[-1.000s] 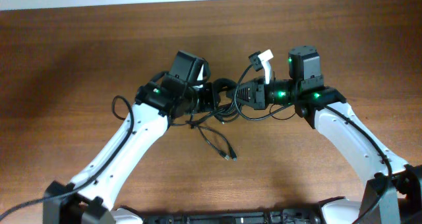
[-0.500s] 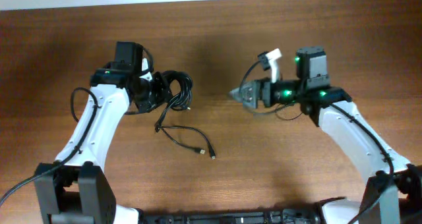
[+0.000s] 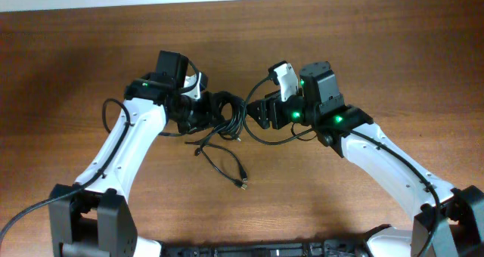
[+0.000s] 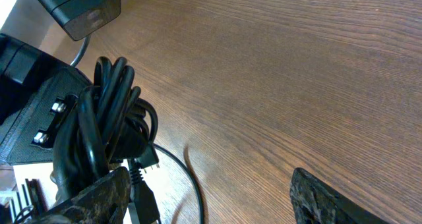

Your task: Untangle cables

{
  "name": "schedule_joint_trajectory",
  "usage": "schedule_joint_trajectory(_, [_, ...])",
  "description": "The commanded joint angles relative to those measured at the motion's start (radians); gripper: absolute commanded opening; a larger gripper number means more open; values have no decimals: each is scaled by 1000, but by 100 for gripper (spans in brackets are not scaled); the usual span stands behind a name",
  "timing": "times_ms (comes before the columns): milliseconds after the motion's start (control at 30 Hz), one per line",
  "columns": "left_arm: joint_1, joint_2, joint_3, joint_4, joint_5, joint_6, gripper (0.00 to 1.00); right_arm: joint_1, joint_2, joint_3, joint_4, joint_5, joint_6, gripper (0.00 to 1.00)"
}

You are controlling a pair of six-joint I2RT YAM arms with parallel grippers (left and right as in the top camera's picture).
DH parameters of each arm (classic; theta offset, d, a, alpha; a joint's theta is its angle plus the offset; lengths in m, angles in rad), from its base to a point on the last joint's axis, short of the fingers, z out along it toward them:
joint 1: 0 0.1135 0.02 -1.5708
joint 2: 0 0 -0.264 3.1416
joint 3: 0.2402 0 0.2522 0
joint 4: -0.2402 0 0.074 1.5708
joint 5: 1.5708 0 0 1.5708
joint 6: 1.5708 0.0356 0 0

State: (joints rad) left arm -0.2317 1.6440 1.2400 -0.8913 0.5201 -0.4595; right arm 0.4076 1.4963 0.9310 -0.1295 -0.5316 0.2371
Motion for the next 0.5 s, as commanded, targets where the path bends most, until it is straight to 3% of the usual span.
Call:
schedule_joint_trajectory(0, [-5,-2,-1,12,-30,19,0,7,-17,10,-34,-21,8,73])
schedule_joint_trajectory(67, [-3,-2,-1,26,-137,-94,0,7,-17,10,-98,-22,7,73])
schedule_joint_trajectory(300, [-46,-2,-1,31,-151,-93,0,7,-17,10,-87,-40,8,74])
schedule_joint_trajectory(467, [-89,-2,-1,31,-105,-93,0,6,-17,10,-98,54,61,74])
